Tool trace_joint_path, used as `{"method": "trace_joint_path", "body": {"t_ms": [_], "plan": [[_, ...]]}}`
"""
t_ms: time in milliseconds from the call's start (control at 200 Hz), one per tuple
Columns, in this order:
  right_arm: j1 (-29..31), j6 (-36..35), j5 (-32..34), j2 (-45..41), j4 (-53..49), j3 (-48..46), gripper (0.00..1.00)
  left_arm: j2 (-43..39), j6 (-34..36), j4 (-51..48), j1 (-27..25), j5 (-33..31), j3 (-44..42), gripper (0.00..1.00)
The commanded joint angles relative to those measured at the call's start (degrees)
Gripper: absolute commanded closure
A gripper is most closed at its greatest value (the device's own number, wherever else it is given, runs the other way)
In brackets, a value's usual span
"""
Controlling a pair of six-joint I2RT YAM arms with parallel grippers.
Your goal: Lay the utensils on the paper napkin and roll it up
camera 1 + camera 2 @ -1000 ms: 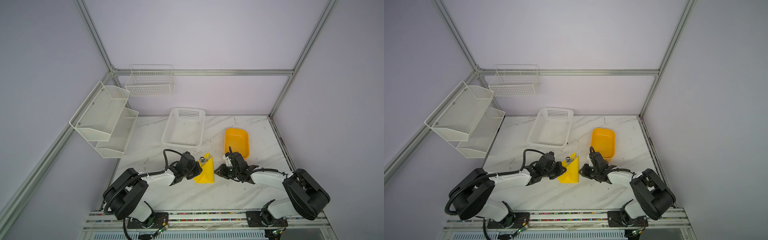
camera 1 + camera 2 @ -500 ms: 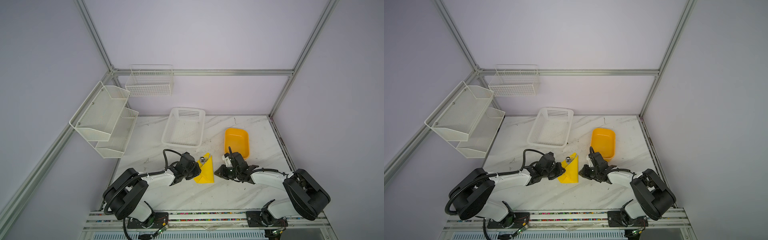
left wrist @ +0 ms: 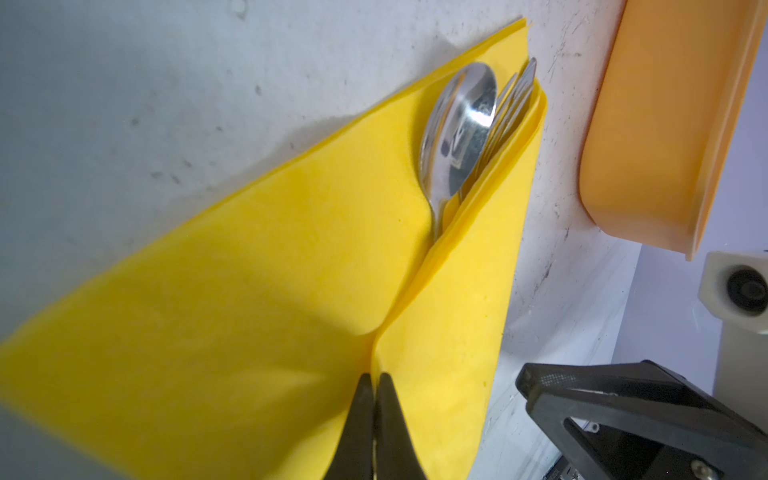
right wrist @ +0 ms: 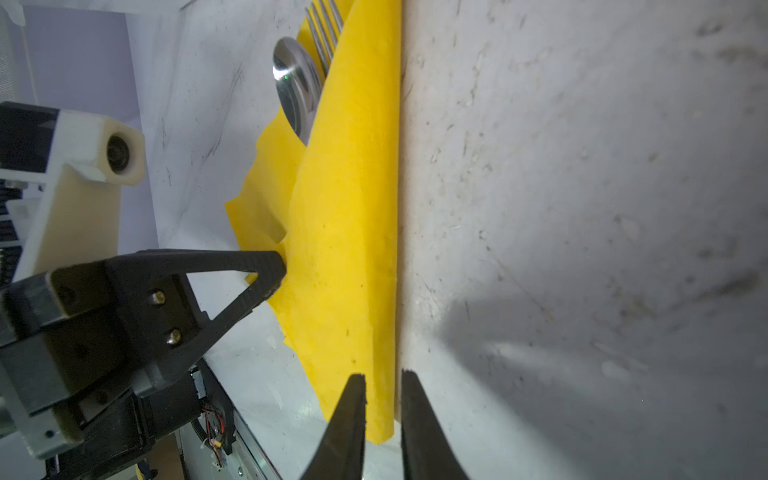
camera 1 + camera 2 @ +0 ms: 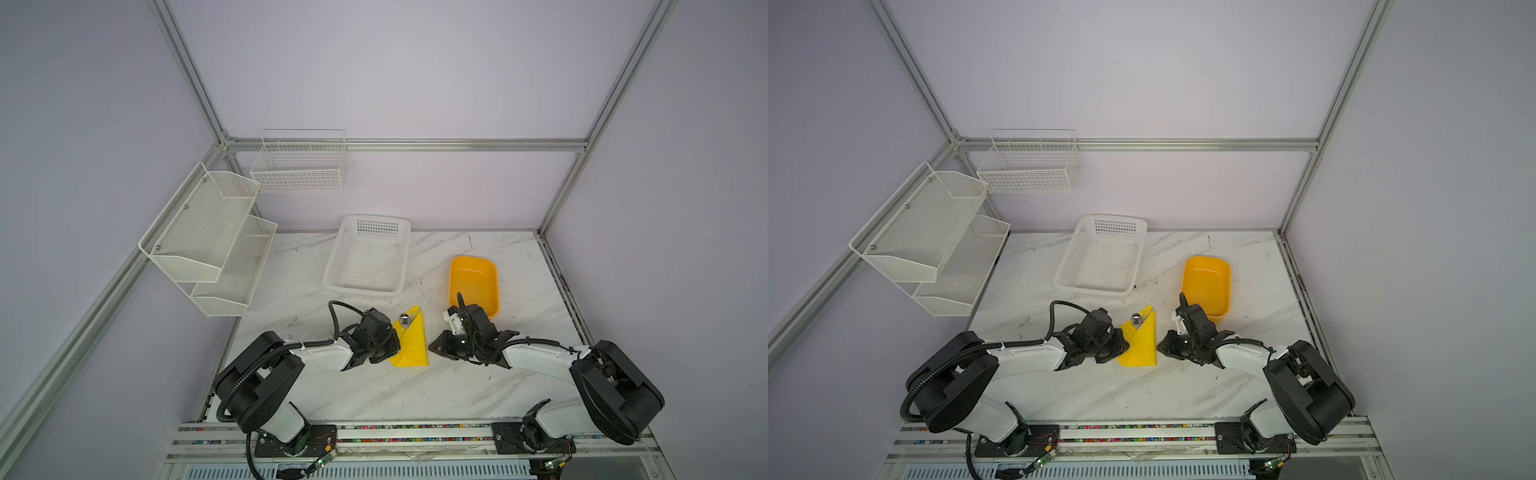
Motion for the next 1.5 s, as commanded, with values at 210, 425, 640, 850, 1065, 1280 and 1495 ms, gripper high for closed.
{"method": "trace_joint_path", "body": {"t_ms": [210,425,640,850,1065,1280,1495], "plan": [[0.17,-3.01,-3.32,-1.71,-1.25,1.09,0.83,0.61,1.44,0.49,0.05,-0.18,-0.41,1.00],[0.73,-0.97,-10.55,-0.04,3.97,-0.68,0.87,0.52,1.45,0.56,-0.02,-0.83,-0.35,1.00],[4.93,-3.12,-9.71,6.26,1.42,1.82,0.91,-0.03,1.43,0.88,-0.01,-0.72,-0.07,1.00],[5.58,-2.41,-7.14,8.12,1.98,2.15,0.91,0.26,1.29,1.08,0.04,-0.56,0.01,1.00],[5.53,-3.23,-7.67,4.65,-0.39,2.34,0.91,0.17,1.36,1.03,-0.02,-0.48,0.27,1.00],[3.38,-2.25,-4.03,-0.41,-1.41,0.99,0.91,-0.19,1.36,0.98,-0.02,-0.45,0.03,1.00],[3.25,-2.90,-2.60,3.43,-1.35,0.88,0.91,-0.36,1.27,0.97,0.03,-0.48,-0.08,1.00]]}}
